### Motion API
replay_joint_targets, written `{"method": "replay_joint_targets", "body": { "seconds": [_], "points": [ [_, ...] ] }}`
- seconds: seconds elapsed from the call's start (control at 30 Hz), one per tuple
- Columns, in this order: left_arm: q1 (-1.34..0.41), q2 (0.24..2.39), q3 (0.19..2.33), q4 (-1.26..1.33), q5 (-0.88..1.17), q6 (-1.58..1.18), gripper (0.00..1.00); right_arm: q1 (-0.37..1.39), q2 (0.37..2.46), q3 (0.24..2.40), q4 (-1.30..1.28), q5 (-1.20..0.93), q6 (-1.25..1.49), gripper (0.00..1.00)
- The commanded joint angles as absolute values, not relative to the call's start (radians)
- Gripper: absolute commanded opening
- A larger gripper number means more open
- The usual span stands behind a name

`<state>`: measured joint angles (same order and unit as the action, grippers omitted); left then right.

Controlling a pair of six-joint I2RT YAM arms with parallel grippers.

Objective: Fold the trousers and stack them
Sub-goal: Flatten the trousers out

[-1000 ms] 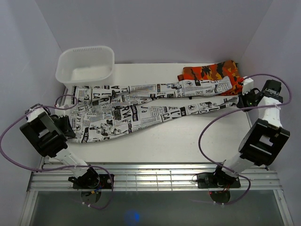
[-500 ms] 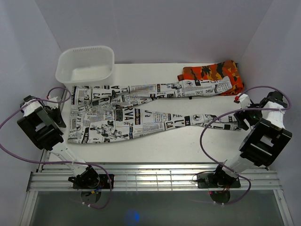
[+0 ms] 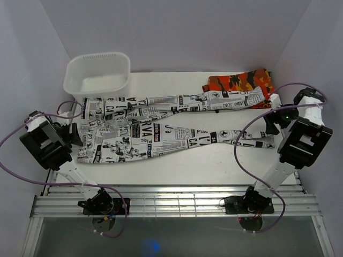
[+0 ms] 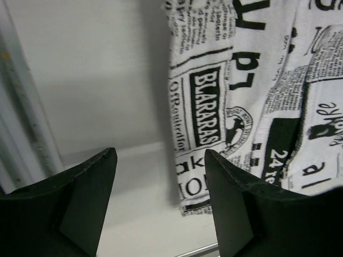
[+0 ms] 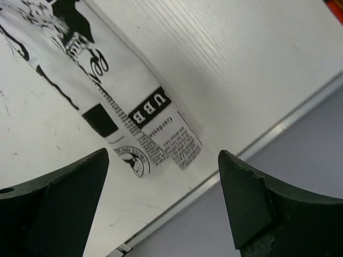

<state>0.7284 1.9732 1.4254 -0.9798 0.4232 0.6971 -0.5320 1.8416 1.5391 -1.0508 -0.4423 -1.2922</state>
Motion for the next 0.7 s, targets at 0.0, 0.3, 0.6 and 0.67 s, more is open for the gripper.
{"method": "replay_joint_targets", "body": {
  "seconds": [0.0,0.3,0.6,0.67],
  "points": [
    [0.73,1.904,1.402,-1.046,0.514,0.736,0.78,-0.466,1.879,1.505,-1.026,-0.408,-1.296,0.88],
    [0.723,1.852,1.371,-1.131,0.614,0.742,0.81,-0.382,1.827,1.348,-0.856,-0.299,-1.469,0.83],
    [0.718,1.853,1.313,-1.112,0.603,0.749,0.82,-0.341,1.835,1.253,-0.678,-0.183,-1.516,0.57],
    [0.712,1.845,1.292,-1.1,0.584,0.747,0.82,-0.341,1.825,1.253,-0.634,-0.179,-1.503,0.45]
  ]
}}
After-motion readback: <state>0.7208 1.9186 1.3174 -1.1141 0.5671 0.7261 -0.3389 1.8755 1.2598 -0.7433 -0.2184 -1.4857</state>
